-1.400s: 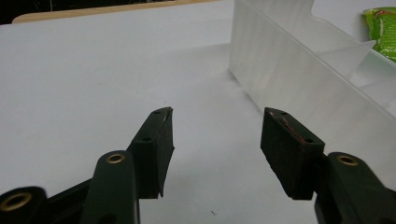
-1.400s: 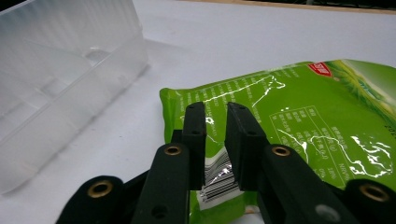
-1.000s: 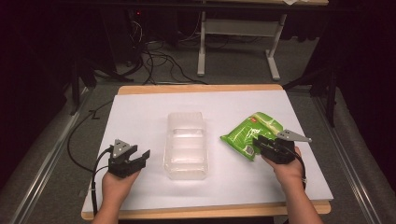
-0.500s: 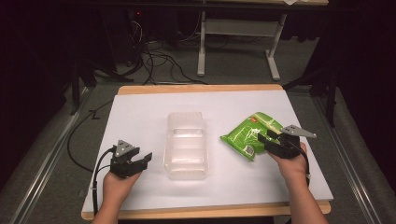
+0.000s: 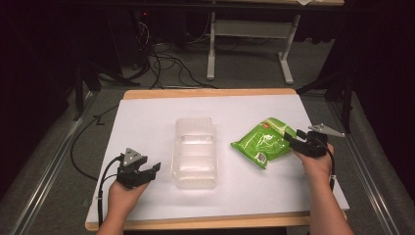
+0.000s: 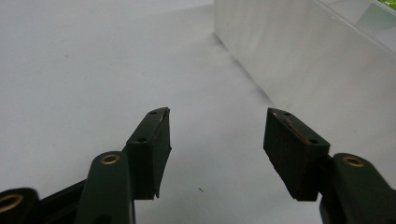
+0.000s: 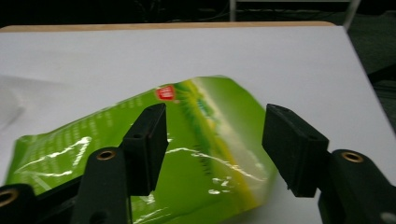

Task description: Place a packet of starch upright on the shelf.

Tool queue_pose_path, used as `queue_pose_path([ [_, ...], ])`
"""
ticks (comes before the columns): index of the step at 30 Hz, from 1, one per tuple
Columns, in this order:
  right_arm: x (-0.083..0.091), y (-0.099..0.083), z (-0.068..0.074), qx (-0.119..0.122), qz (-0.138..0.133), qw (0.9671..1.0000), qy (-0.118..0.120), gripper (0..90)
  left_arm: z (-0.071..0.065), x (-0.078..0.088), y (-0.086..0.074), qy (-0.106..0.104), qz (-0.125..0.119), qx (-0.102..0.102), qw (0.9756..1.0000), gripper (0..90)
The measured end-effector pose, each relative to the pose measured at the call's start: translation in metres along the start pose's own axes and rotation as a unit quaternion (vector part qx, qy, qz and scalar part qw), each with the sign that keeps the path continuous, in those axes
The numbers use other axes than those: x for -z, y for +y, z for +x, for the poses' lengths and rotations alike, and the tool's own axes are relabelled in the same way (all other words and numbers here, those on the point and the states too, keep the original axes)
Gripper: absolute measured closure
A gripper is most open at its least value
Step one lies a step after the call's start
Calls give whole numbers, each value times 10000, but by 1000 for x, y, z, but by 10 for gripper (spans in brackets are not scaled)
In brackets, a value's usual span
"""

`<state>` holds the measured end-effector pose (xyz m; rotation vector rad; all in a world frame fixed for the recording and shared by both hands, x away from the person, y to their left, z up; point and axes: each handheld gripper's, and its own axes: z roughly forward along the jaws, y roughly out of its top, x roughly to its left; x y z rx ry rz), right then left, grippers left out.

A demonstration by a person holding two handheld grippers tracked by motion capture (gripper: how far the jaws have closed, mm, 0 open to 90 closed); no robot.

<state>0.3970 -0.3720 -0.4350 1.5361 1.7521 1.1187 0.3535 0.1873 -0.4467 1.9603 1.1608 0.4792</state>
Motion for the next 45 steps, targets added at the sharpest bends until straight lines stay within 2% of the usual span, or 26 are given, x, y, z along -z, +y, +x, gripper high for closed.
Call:
queue_pose_path([
  [3, -2, 0, -8, -126, 6, 9999, -71, 380, 0, -1, 0, 10, -9, 8, 10000, 413],
  [5, -8, 0, -19, -287, 51, 9995, -91, 332, 0, -1, -1, 24, -5, 9, 10000, 413],
  [10, -19, -5, -26, -605, 363, 9974, 119, 275, 0, -1, -1, 40, 39, -13, 10000, 412],
  [12, -23, -8, -27, -751, 434, 9960, 220, 274, -1, -1, -1, 41, 51, -29, 10000, 412],
  [13, -23, -8, -27, -751, 434, 9960, 220, 274, -1, -1, -1, 41, 51, -29, 10000, 412],
  [14, -27, -10, -28, -871, 486, 9944, 343, 275, -1, -1, -1, 50, 58, -56, 10000, 412],
  [15, -27, -10, -28, -871, 486, 9944, 343, 275, -1, -1, -1, 50, 58, -56, 10000, 412],
  [16, -29, -13, -28, -943, 571, 9931, 395, 276, -1, -1, -1, 50, 76, -63, 9999, 412],
  [19, -31, -16, -31, -1131, 595, 9907, 464, 276, -1, -2, -2, 66, 78, -96, 9999, 411],
  [23, -35, -21, -36, -1446, 725, 9848, 638, 275, -2, -1, -1, 36, 76, -95, 9999, 411],
  [25, -38, -23, -36, -1537, 786, 9814, 839, 284, -1, -2, -1, 59, 62, -104, 9999, 412],
  [26, -38, -23, -36, -1537, 786, 9814, 839, 284, -1, -2, -1, 59, 62, -104, 9999, 412],
  [27, -39, -23, -36, -1571, 810, 9800, 916, 298, -1, -2, -1, 59, 56, -105, 9999, 412],
  [30, -39, -23, -33, -1495, 824, 9797, 1053, 400, -2, -3, -1, 44, 71, -90, 9999, 412],
  [34, -37, -24, -30, -1368, 744, 9812, 1143, 666, -2, -2, -1, 69, 64, -129, 9999, 412],
  [35, -37, -24, -30, -1368, 744, 9812, 1143, 666, -2, -2, -1, 69, 64, -129, 9999, 412],
  [36, -36, -23, -28, -1276, 714, 9826, 1144, 716, -2, -2, -1, 44, 69, -104, 9999, 412],
  [37, -35, -21, -22, -1087, 663, 9845, 1208, 763, -2, -2, -1, 41, 70, -105, 9999, 412],
  [39, -35, -21, -20, -1026, 660, 9849, 1225, 776, -2, -2, -1, 41, 73, -109, 9999, 412],
  [40, -34, -19, -14, -899, 645, 9860, 1244, 791, -1, -1, -1, 60, 80, -154, 9998, 412],
  [41, -34, -19, -14, -899, 645, 9860, 1244, 791, -1, -1, -1, 60, 80, -154, 9998, 412],
  [42, -32, -17, -8, -758, 607, 9878, 1218, 803, -2, -1, -1, 36, 87, -134, 9999, 412],
  [45, -29, -15, -1, -615, 544, 9891, 1222, 813, -2, -1, -1, 43, 56, -122, 9999, 412],
])
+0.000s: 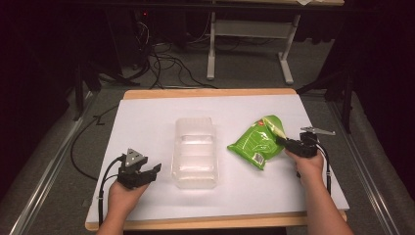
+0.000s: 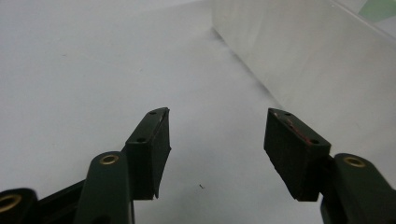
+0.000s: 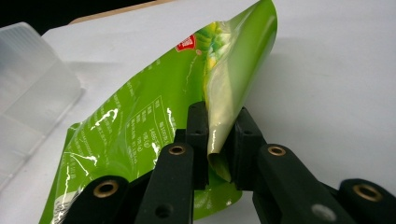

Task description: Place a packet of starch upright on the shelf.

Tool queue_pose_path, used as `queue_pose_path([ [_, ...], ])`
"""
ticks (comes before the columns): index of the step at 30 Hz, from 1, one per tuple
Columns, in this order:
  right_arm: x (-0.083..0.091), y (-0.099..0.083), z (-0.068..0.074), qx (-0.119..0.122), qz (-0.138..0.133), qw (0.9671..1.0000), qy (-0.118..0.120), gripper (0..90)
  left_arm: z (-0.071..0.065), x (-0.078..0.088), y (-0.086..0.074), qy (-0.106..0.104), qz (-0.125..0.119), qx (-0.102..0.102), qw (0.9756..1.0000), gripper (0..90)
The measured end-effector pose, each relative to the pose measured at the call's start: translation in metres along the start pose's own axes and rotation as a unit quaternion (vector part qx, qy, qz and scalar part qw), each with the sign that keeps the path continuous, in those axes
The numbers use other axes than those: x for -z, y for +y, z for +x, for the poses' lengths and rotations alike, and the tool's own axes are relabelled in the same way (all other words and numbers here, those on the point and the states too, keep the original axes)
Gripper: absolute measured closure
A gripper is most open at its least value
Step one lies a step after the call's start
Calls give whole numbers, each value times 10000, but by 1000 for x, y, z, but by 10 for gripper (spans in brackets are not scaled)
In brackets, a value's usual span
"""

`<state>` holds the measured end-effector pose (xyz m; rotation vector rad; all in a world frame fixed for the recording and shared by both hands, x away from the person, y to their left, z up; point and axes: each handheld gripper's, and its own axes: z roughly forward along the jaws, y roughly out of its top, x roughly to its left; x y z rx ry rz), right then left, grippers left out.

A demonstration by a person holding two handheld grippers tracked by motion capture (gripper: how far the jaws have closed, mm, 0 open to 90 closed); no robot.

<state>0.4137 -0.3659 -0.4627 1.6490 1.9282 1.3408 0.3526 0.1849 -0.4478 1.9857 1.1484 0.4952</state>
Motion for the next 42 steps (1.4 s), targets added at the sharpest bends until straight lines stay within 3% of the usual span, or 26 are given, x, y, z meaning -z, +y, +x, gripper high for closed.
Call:
queue_pose_path([
  [6, 3, 2, 18, 286, -127, 9995, 49, 825, -1, 0, 0, -3, 1, -5, 10000, 412],
  [7, 5, 3, 27, 411, -242, 9988, 84, 830, -1, 0, 0, -7, 30, -39, 10000, 412],
  [9, 6, 3, 29, 411, -255, 9988, 82, 833, -1, 0, 0, 3, 17, -54, 10000, 412],
  [13, 13, 7, 48, 595, -533, 9967, 137, 846, -1, 0, 0, -12, 10, -30, 10000, 412],
  [21, 15, 8, 75, 844, -728, 9934, 289, 853, 0, 1, 1, -15, -4, -63, 10000, 412],
  [31, 24, 8, 102, 953, -985, 9894, 487, 865, -1, 1, 1, -34, 15, -47, 10000, 412],
  [32, 26, 9, 108, 1000, -1067, 9878, 543, 871, 0, 1, 1, -8, 0, -77, 10000, 412],
  [42, 30, 15, 133, 1125, -1391, 9825, 523, 889, 1, 2, 1, -6, -32, -70, 10000, 412],
])
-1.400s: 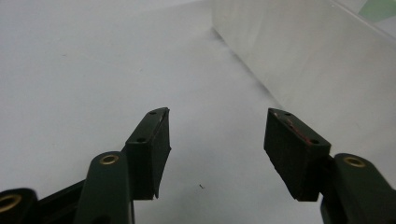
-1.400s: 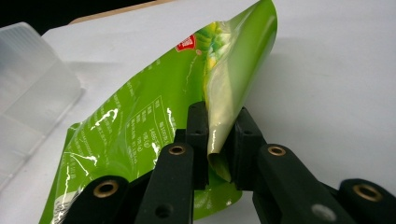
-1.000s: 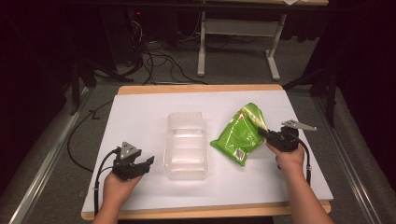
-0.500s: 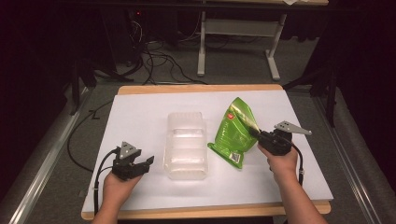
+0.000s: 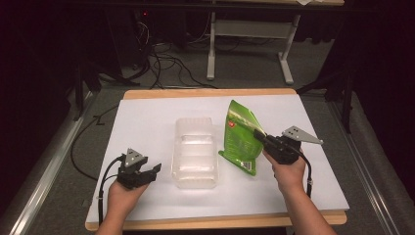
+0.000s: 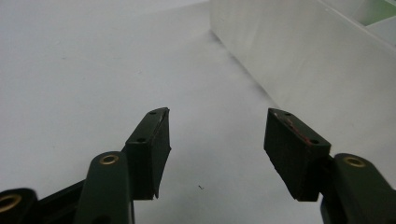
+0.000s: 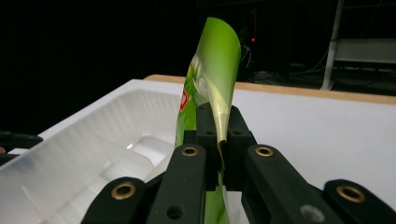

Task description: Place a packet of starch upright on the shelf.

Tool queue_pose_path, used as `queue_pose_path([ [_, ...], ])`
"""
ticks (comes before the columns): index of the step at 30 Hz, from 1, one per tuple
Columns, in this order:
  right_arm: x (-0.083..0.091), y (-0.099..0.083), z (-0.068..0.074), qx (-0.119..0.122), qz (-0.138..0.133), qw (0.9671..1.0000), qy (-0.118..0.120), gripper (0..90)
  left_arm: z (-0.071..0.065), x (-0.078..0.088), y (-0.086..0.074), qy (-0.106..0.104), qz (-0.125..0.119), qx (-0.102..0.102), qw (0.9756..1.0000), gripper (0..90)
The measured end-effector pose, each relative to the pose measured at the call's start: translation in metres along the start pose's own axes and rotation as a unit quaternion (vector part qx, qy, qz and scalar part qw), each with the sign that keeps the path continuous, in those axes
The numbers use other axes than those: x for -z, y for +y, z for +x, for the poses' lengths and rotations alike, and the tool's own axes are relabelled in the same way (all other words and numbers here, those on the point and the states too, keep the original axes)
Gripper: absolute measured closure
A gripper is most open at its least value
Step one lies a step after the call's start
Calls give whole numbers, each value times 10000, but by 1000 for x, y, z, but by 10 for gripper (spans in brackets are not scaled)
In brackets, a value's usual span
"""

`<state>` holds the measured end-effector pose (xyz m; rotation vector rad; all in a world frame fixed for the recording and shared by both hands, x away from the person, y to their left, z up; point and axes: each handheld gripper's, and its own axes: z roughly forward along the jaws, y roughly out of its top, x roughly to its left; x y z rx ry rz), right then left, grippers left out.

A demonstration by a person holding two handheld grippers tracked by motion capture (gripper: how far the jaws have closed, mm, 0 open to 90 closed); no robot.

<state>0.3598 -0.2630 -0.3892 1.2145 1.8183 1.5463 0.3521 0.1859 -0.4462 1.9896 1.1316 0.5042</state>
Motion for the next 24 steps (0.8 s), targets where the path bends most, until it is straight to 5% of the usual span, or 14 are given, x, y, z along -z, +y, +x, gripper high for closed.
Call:
queue_pose_path([
  [11, -2, 15, 19, 265, -588, 9976, -262, 893, -1, 0, 0, -21, 37, -20, 10000, 412],
  [24, -4, -1, 45, 789, -259, 9963, -203, 862, 0, 2, 1, -23, 2, -26, 10000, 412],
])
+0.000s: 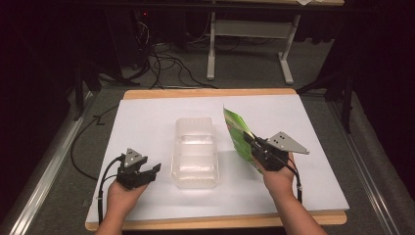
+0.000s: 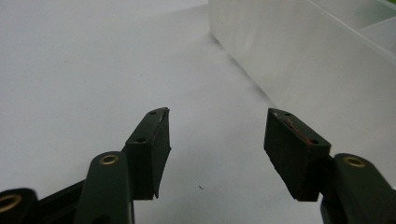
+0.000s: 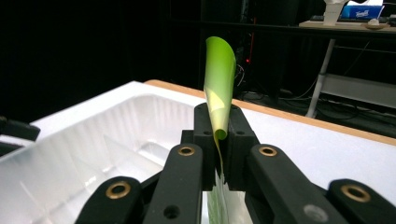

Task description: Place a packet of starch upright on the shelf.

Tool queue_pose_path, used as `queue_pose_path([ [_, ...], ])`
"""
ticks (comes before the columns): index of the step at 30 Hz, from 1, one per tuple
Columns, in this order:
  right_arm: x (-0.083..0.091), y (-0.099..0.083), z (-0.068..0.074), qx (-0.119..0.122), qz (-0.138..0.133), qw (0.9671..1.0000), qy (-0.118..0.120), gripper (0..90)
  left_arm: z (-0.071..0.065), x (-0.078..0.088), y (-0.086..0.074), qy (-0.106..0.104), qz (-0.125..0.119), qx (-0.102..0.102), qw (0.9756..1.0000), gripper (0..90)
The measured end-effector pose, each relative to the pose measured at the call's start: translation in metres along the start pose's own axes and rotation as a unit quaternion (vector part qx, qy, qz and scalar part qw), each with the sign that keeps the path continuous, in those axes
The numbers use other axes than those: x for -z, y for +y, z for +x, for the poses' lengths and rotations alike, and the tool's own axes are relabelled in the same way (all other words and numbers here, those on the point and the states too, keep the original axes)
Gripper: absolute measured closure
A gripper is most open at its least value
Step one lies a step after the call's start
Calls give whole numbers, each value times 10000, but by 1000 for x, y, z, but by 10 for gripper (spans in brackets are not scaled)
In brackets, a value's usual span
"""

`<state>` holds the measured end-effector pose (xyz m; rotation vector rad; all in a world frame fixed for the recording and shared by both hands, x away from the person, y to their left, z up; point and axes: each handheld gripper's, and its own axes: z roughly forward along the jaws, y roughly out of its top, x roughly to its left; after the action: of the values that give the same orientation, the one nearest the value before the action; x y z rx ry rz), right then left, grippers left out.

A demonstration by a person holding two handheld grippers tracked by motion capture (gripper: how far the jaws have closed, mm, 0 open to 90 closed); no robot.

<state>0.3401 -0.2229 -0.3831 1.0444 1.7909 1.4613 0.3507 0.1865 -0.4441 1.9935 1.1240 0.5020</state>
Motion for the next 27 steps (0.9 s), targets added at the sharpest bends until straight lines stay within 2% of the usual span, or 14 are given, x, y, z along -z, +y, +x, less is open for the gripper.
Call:
queue_pose_path([
  [8, 3, -6, 5, 218, 60, 9997, -1, 815, -1, -1, 0, -20, 0, -2, 10000, 412],
  [17, -3, -11, 5, 155, 237, 9996, 19, 720, -2, -1, 0, -42, 31, -38, 10000, 412],
  [19, -5, -13, 5, 158, 309, 9994, 79, 773, -2, -1, 0, -42, 33, -41, 10000, 412],
  [22, -7, -14, 7, 137, 376, 9991, 168, 764, -2, -1, 0, -44, 36, -40, 10000, 412],
  [23, -10, -16, 9, 167, 435, 9988, 152, 711, -2, -1, 0, -45, 32, -44, 10000, 412],
  [25, -13, -18, 10, 112, 527, 9984, 189, 692, -2, -2, 0, -54, 36, -48, 10000, 412],
  [26, -14, -20, 11, 128, 583, 9980, 212, 750, -3, -2, 0, -56, 49, -50, 10000, 412],
  [27, -15, -21, 12, 131, 620, 9975, 300, 878, -3, -2, 0, -59, 46, -51, 10000, 411],
])
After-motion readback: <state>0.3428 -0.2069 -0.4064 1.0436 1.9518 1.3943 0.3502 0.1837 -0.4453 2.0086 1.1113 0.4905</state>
